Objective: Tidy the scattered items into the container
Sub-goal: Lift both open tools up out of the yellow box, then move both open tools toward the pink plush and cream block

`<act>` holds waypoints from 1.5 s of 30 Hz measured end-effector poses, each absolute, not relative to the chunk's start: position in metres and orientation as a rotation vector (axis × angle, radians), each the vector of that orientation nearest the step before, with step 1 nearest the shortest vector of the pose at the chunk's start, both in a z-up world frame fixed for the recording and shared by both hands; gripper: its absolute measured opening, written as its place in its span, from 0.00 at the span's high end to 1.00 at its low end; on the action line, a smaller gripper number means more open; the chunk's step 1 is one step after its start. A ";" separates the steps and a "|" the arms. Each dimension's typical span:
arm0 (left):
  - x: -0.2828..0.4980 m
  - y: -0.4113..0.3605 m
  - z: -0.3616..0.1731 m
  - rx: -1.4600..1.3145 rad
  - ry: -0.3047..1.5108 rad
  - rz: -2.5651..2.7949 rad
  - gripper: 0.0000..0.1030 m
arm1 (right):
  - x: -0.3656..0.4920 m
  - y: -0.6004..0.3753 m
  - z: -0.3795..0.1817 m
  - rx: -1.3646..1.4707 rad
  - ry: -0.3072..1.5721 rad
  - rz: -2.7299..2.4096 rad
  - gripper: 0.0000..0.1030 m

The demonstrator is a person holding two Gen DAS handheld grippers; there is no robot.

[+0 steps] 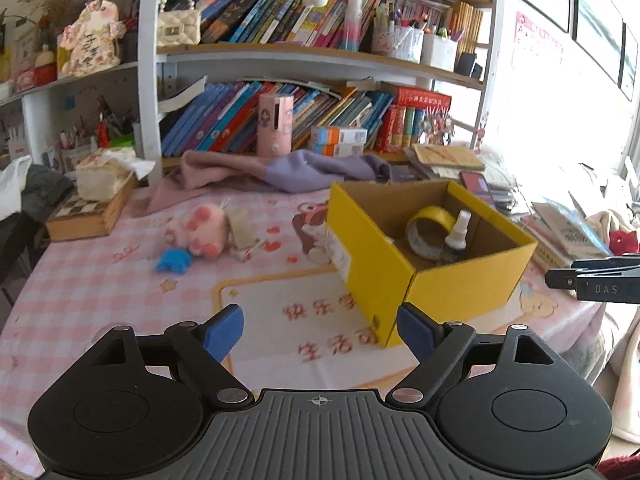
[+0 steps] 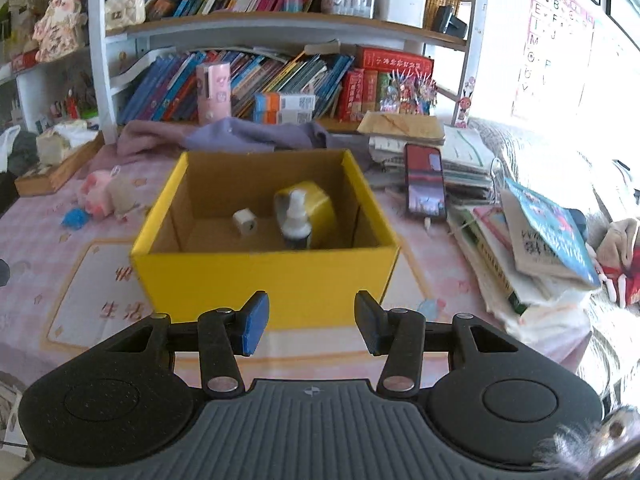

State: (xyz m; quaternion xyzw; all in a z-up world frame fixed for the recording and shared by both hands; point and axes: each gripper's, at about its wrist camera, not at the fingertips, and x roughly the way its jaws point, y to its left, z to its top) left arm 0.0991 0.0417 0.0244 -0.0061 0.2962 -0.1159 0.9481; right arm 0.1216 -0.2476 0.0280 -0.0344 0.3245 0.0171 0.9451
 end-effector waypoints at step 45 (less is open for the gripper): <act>0.023 0.113 -0.001 0.060 0.691 -0.173 0.11 | 0.042 -0.077 0.011 -0.155 0.710 0.327 0.23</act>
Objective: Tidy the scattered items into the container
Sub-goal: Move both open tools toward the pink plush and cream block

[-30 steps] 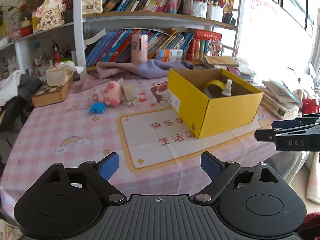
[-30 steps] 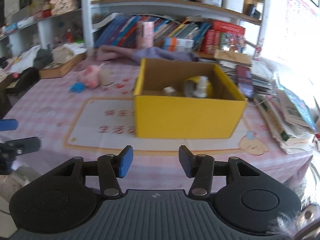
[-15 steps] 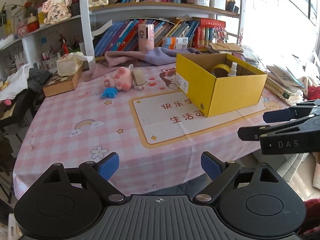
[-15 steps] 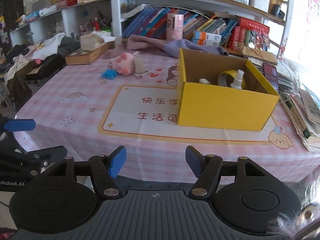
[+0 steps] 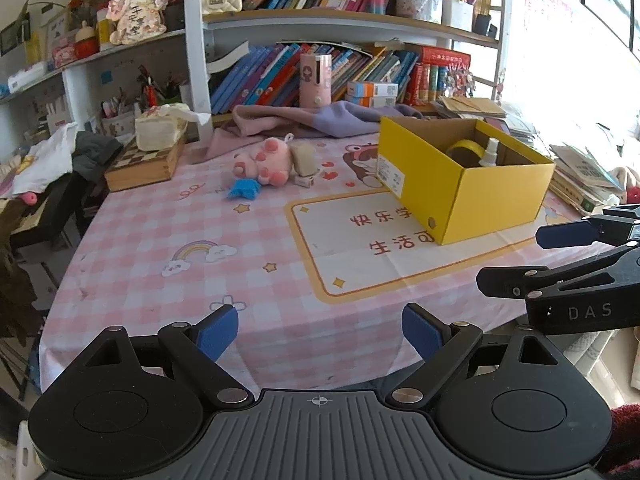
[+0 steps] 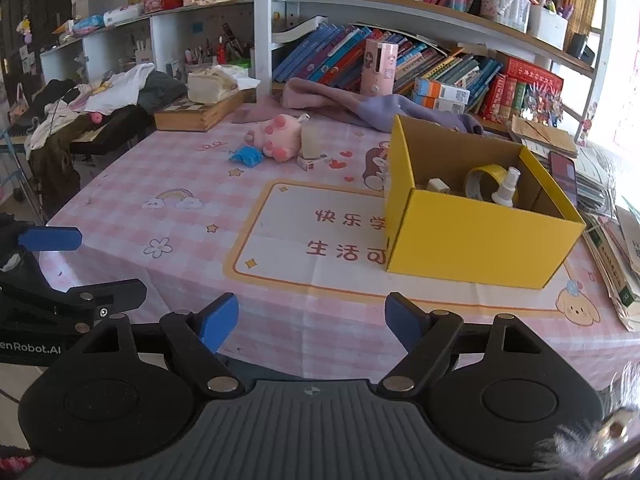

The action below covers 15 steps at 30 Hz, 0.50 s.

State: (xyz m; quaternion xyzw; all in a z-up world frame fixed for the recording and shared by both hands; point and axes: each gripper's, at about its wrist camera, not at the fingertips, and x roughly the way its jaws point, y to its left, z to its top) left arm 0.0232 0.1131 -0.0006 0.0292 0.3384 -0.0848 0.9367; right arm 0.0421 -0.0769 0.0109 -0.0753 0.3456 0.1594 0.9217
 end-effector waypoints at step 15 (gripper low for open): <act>0.034 0.129 -0.003 0.052 0.692 -0.149 0.11 | 0.061 -0.058 0.011 -0.168 0.696 0.323 0.25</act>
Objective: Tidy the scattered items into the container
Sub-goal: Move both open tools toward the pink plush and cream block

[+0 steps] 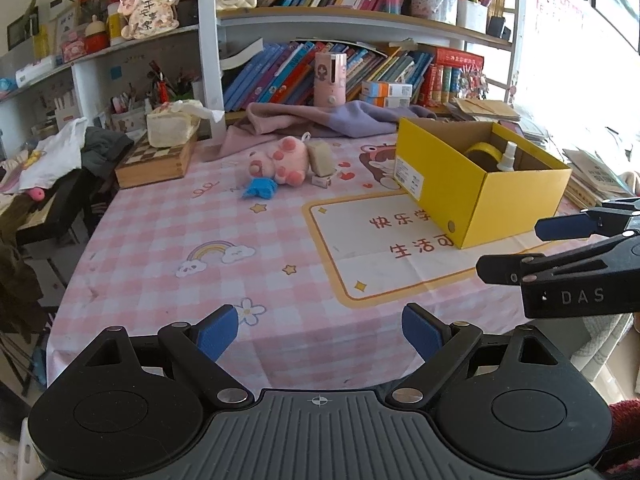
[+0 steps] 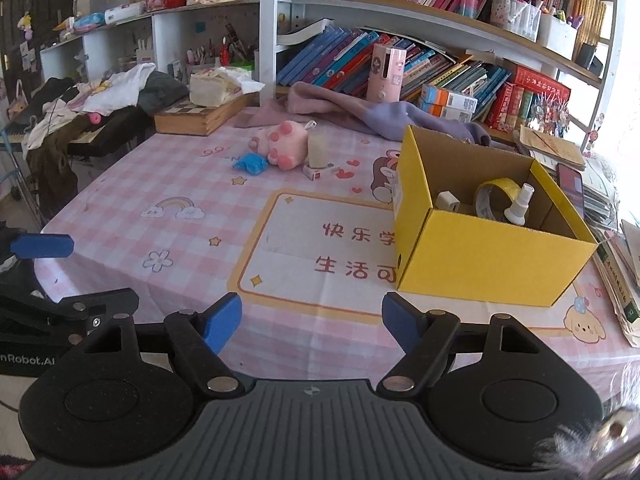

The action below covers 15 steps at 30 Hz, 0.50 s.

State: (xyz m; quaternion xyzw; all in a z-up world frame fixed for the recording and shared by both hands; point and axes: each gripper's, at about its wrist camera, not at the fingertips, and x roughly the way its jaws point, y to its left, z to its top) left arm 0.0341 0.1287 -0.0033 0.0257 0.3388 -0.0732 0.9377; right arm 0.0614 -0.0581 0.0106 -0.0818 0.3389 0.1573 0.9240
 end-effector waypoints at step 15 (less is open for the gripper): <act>0.064 0.137 -0.012 0.045 0.708 -0.122 0.11 | 0.098 -0.041 0.001 -0.197 0.710 0.372 0.26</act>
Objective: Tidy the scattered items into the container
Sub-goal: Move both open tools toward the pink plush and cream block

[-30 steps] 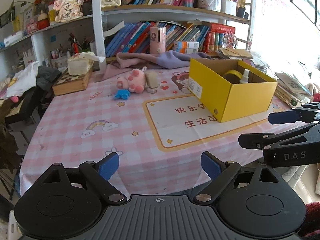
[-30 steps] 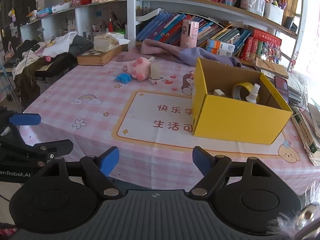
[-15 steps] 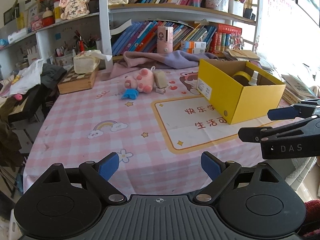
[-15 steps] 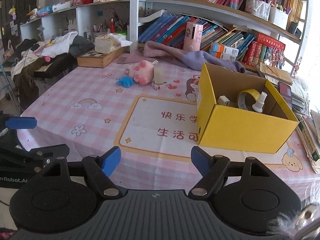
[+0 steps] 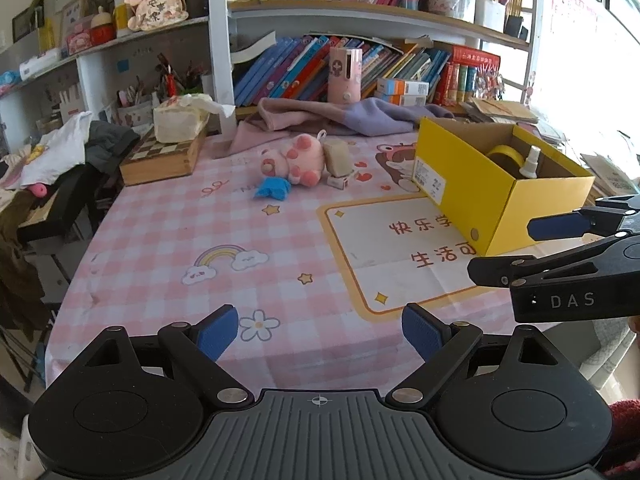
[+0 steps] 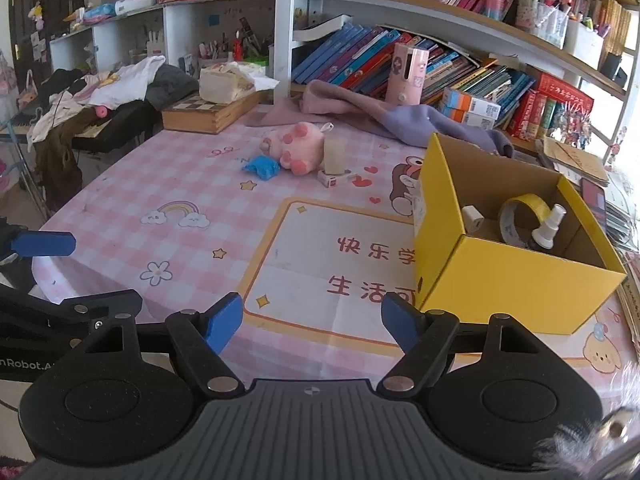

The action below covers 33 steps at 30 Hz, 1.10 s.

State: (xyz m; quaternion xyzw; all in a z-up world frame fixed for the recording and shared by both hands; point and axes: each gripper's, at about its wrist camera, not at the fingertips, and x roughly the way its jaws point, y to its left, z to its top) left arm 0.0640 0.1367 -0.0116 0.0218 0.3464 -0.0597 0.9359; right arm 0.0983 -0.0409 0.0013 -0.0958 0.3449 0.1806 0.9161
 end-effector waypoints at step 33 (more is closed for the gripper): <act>0.224 0.147 -0.023 0.042 0.749 -0.076 0.11 | 0.278 -0.013 -0.005 -0.201 0.779 0.392 0.39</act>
